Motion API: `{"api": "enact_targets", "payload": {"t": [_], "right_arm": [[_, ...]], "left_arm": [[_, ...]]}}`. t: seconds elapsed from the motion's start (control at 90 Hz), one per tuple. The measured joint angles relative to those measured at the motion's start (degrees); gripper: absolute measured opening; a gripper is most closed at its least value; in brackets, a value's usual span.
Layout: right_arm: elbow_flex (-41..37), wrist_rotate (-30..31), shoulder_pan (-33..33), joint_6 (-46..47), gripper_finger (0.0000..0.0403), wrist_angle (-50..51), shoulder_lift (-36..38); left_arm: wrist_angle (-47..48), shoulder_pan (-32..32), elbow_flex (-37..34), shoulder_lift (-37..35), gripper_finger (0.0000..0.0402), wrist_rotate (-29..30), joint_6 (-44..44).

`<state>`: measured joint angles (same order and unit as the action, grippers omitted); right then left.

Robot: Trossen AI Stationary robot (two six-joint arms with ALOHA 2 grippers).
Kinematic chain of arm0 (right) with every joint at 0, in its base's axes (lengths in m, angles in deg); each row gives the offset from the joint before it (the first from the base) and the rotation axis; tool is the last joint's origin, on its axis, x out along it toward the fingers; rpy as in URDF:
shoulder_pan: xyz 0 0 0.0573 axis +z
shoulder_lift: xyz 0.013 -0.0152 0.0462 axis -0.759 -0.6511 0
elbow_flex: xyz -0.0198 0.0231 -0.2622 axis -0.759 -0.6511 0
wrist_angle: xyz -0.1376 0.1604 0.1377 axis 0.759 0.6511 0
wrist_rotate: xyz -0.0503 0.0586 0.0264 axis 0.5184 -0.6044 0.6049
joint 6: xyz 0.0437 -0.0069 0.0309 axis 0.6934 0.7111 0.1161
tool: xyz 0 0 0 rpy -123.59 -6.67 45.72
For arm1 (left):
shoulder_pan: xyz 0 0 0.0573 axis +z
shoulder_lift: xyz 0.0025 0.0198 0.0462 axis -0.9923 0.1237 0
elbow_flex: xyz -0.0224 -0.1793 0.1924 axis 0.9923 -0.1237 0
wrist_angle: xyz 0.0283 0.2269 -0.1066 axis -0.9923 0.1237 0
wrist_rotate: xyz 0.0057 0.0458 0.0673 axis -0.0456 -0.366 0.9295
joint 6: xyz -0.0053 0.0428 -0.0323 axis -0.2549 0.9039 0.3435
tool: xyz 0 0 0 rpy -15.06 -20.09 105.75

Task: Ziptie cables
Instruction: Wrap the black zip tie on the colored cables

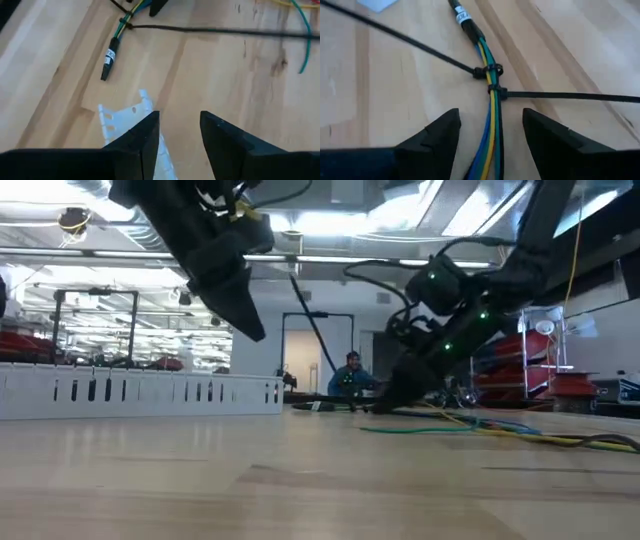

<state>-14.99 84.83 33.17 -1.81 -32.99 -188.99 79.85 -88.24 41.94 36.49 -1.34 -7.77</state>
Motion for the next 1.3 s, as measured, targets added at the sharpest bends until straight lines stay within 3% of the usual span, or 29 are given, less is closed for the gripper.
{"api": "enact_targets", "payload": {"t": [0.111,0.389,0.444,0.589,0.911,1.3], "right_arm": [[0.26,-0.43,0.04,1.51,0.0182,-0.52,-1.93],[0.28,-3.88,0.13,0.33,0.0026,-0.89,-2.50],[0.28,-4.52,0.11,0.25,0.0011,-0.89,-2.50],[0.16,-4.29,0.55,0.27,0.0020,-1.65,-2.50],[-0.11,-4.95,0.79,-1.88,0.0006,-2.75,-2.56],[-0.11,-5.36,0.79,-4.34,0.0009,-2.81,-2.56]], "left_arm": [[0.16,0.00,0.00,0.00,0.0135,-0.02,0.00],[5.81,-0.02,0.02,0.00,0.0135,0.07,-2.10],[8.29,-0.04,0.02,0.00,0.0135,0.59,-4.03],[12.50,-0.53,0.00,0.02,0.0135,2.48,-8.72],[10.61,-1.92,-0.31,0.28,0.0135,2.45,-10.71],[1.78,-1.73,-8.95,0.28,0.0135,1.05,-16.39]]}}
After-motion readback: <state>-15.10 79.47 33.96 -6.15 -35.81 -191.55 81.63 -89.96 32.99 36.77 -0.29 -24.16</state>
